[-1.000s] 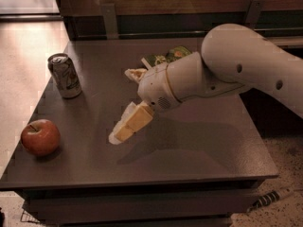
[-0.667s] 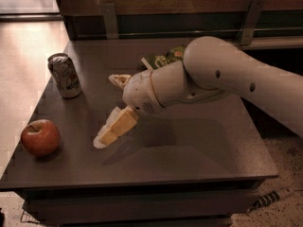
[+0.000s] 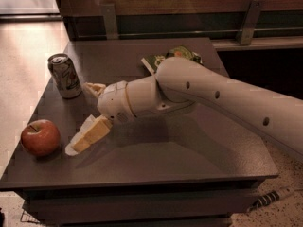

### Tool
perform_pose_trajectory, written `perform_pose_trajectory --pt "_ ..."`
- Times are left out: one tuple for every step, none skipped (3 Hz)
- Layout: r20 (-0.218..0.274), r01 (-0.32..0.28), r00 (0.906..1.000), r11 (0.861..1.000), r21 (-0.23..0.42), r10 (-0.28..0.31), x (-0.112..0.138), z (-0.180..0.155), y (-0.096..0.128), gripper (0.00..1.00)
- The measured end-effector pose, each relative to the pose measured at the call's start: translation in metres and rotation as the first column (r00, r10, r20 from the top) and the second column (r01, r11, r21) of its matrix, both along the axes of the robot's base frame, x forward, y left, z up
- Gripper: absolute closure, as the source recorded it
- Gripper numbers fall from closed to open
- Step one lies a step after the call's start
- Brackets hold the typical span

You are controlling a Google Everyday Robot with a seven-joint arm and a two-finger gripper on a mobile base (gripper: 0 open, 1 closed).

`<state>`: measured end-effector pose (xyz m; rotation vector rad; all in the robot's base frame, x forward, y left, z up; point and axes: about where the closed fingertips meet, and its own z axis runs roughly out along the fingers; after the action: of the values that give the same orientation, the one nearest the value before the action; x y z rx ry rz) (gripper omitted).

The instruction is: Pick apple

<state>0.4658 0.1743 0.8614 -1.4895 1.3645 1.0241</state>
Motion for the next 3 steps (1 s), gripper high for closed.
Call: perform_pose_trajectory --pt "-0.002 -0.028 0.9996 0.997 0.072 0.028 -0.009 0.001 0.033 0.0" --pt "-0.019 -0.023 0.9995 0.997 0.08 0.025 -0.018 -0.005 0.049 0.0" --pt "0.013 -0.054 0.9985 0.997 0.058 0.054 -0.033 -0.01 0.063 0.02"
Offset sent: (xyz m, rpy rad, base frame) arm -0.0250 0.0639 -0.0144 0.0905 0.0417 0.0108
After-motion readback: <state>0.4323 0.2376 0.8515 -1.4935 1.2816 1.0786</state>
